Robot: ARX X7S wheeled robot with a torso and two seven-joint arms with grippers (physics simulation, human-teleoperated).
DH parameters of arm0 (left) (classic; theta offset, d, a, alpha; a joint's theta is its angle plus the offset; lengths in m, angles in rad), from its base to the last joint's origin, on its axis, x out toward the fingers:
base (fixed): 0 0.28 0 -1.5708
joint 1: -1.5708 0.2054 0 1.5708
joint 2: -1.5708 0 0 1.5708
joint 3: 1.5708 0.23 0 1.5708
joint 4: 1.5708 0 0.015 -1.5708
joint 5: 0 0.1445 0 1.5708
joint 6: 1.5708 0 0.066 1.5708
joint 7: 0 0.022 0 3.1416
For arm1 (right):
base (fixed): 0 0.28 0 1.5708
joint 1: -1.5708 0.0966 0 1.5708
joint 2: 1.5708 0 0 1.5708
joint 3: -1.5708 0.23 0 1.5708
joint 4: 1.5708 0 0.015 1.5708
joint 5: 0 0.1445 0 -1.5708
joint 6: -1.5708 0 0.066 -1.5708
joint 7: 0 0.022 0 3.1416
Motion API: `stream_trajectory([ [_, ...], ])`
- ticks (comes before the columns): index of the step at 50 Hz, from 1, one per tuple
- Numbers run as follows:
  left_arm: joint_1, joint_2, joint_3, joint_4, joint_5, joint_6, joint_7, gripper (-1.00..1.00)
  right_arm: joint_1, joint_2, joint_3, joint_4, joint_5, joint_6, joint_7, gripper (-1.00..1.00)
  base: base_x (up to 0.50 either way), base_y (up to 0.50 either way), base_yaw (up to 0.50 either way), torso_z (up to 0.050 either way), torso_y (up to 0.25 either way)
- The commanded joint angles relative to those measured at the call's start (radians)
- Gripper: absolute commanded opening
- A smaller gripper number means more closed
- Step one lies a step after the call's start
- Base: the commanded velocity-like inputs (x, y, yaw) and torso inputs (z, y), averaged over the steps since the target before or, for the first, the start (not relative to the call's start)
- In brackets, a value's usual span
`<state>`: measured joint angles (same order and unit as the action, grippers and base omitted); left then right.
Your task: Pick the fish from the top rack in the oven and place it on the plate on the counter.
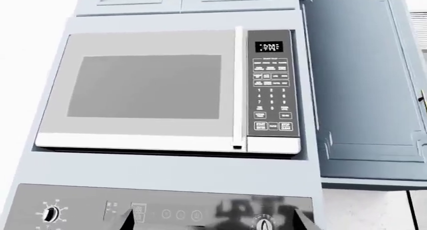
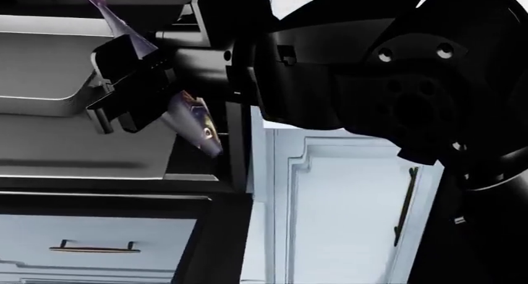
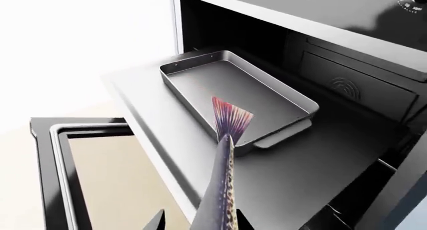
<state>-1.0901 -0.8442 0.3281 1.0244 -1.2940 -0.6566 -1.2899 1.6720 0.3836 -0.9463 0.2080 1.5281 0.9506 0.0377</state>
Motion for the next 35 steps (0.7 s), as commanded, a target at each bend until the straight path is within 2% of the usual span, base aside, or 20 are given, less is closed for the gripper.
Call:
stream_trajectory([
  [1,-0.005,-0.003,0.010,-0.004,0.004,0.006,0.003,1.00,0.002,0.002,0.000,-0.010,-0.010,-0.002,-0.010,-1.00,0.00,-0.50,0.00,0.000,0.000],
  [35,-0.016,-0.010,0.038,-0.001,0.004,0.022,-0.010,1.00,-0.004,0.008,-0.001,-0.035,-0.021,-0.021,-0.016,-1.00,0.00,-0.50,0.00,0.000,0.000],
])
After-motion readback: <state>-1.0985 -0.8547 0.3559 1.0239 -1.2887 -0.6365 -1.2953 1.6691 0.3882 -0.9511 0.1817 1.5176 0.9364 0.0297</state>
